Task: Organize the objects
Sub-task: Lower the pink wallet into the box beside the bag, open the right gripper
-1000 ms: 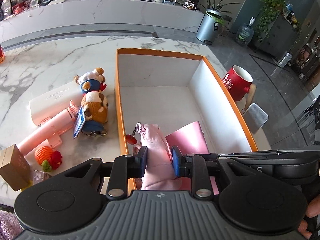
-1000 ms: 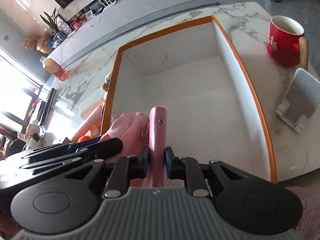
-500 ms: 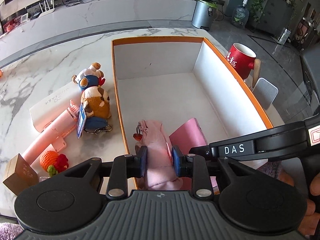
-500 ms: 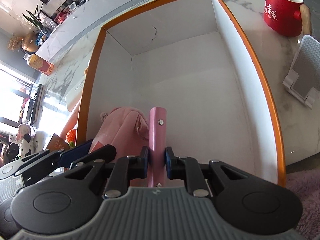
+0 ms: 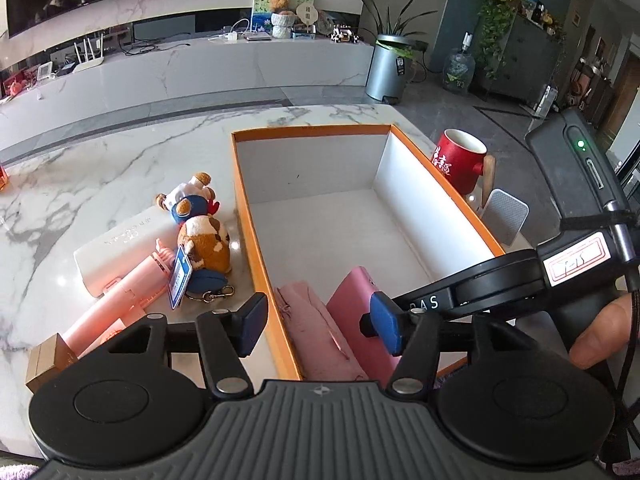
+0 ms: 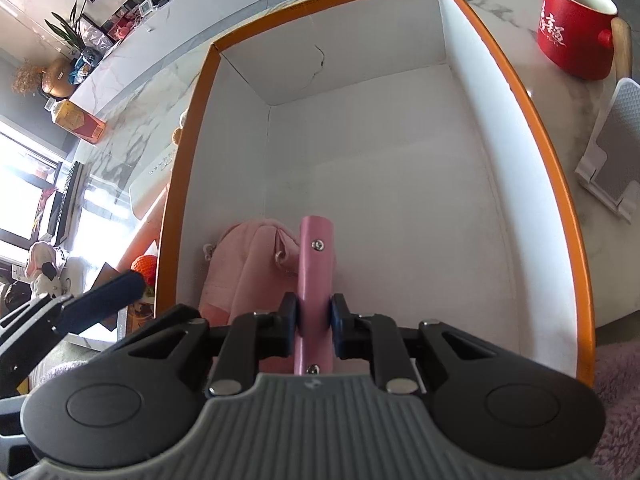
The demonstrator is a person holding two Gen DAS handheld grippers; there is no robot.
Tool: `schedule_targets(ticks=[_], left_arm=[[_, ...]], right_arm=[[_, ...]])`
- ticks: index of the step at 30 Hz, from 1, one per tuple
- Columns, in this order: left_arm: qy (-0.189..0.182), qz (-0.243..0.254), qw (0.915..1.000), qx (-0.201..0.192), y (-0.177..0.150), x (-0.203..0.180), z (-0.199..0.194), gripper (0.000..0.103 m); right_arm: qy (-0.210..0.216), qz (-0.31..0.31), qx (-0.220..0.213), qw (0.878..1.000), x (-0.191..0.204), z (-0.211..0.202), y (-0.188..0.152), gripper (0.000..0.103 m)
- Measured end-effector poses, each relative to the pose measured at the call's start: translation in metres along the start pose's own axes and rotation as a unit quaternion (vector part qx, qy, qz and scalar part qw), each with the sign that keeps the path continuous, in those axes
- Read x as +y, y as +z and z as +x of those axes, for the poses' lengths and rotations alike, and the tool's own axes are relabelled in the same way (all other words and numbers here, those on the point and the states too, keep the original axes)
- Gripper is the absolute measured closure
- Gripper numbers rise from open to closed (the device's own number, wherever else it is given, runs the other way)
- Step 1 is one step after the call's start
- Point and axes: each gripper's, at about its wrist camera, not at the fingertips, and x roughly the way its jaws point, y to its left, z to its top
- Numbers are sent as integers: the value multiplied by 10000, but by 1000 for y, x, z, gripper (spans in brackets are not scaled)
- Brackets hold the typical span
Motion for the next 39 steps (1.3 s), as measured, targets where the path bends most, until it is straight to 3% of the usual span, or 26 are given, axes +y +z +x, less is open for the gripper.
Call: schedule_targets(ticks=[6, 11, 16, 20, 24, 32, 39], left_arm=[[-205, -621, 9977, 199, -2, 28, 3, 35], [-566, -1191, 9903, 430, -9, 50, 13, 39], [-819, -1413, 9849, 575, -13, 58, 21, 44], [-926, -1431, 9835, 604, -16, 62, 21, 43], [-1196, -1433, 9804, 636, -17, 61, 23, 41], [-1076, -1427, 9817, 653, -19, 65, 19, 41], [-1170, -1288, 9820, 729, -21, 62, 17, 35]], right_arm=[[-161, -224, -28, 9996, 16, 4, 2, 84], [-276, -262, 28, 9993, 20, 9, 4, 84], [-426, -403, 42, 9983, 30, 11, 4, 84], [-534, -459, 154, 9974, 32, 16, 2, 84], [-953, -792, -55, 9923, 40, 11, -2, 84], [-773, -785, 260, 9936, 41, 18, -2, 84], [-166, -182, 331, 9991, 27, 12, -1, 80]])
